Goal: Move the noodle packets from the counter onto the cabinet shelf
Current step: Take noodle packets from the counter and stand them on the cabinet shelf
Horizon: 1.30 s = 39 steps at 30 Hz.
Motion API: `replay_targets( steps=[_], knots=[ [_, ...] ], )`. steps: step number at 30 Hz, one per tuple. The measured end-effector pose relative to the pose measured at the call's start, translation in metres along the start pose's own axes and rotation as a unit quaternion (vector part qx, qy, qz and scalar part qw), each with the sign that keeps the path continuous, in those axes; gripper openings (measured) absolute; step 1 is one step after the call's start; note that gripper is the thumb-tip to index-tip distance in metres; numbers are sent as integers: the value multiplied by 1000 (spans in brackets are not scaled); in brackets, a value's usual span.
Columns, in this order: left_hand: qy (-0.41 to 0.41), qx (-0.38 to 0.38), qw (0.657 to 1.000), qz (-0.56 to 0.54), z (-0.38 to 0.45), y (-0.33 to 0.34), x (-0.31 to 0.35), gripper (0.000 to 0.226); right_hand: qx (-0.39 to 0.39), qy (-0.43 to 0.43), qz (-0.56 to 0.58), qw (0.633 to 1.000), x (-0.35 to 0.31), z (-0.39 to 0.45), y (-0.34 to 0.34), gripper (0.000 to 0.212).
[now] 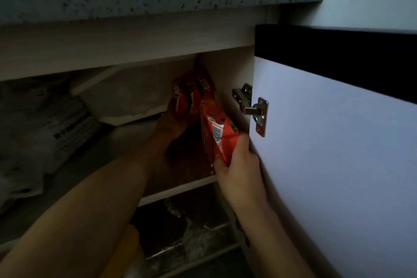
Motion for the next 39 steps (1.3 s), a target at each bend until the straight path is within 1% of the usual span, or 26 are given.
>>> replay_targets(
  steps=[2, 4, 5, 6, 7, 8, 9, 10, 11, 12, 13, 14, 15, 16, 17, 19, 20, 22, 24, 26, 30, 33, 36, 39],
  knots=[
    [-27, 3, 1000, 4, -5, -4, 1, 107, -2, 4, 14, 1000, 0, 1, 2, 67],
    [-48, 29, 998, 25, -15, -12, -1, 108, 0, 10, 28, 1000, -2, 0, 2, 66],
    [-42, 45, 998, 12, -23, -16, -1, 101, 3, 13, 35, 999, -3, 1, 1, 65],
    [-23, 61, 998, -11, -37, -23, 0, 84, 6, 16, 44, 999, -3, 1, 1, 66],
    [7, 71, 997, -33, -54, -29, 4, 61, 8, 20, 54, 998, -2, 1, 1, 66],
    [24, 59, 997, -52, -71, -31, 6, 42, 9, 24, 66, 998, -1, 1, 1, 66],
    [25, 28, 996, -76, -87, -32, 5, 31, 5, 30, 82, 996, 0, 1, 2, 65],
    [11, -17, 993, -116, -107, -33, 6, 26, -2, 33, 102, 994, 1, 1, 3, 62],
    [-6, -69, 984, -163, -122, -31, 5, 29, -20, 35, 122, 992, 3, 3, 2, 58],
    [-23, -110, 974, -195, -136, -34, 3, 38, -53, 31, 142, 988, 2, 1, 5, 55],
    [-33, -134, 968, -212, -142, -32, 3, 47, -90, 24, 156, 983, 2, 2, 5, 54],
    [-36, -143, 963, -224, -147, -31, 3, 51, -132, 11, 164, 978, 3, 3, 6, 54],
    [-30, -130, 965, -224, -150, -33, 3, 48, -171, 0, 166, 971, 1, 3, 8, 55],
    [-23, -101, 971, -214, -153, -35, 0, 41, -202, -11, 165, 965, -1, 1, 12, 57],
    [-23, -61, 976, -206, -156, -37, 0, 31, -220, -18, 164, 961, -3, 1, 15, 60],
    [-50, 11, 975, -215, -156, -45, -5, 10, -239, -21, 181, 954, -7, -1, 24, 64],
    [-67, 34, 972, -225, -154, -49, -12, 7, -240, -19, 182, 953, -7, 0, 28, 65],
    [-81, 81, 965, -234, -151, -63, -16, 11, -221, -16, 164, 961, -5, 4, 31, 65],
    [-59, 114, 964, -232, -143, -76, -19, 13, -200, -13, 124, 972, 4, 9, 33, 61],
    [-49, 147, 966, -209, -128, -84, -21, 22, -186, -5, 73, 980, 14, 9, 33, 57],
    [-63, 169, 968, -176, -78, -76, -35, 40, -188, 6, 32, 982, 25, 1, 36, 57],
    [-63, 133, 981, -130, -57, -56, -39, 53, -194, -9, -1, 981, 24, -1, 35, 56],
    [-50, 69, 986, -142, -41, -42, -38, 60, -211, -44, -42, 976, 16, 2, 35, 50],
    [-40, 17, 993, -114, -33, -40, -41, 67, -222, -68, -77, 970, 11, 15, 36, 43]
  ],
)
Point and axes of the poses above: each hand's wrist, its own z-axis towards the middle knuckle, its own y-axis out of the palm, x = y × z, the point moved 3 cm from there along z, towards the middle knuckle, and after that the axes turned 9 degrees about x, right-handed, at the moved point
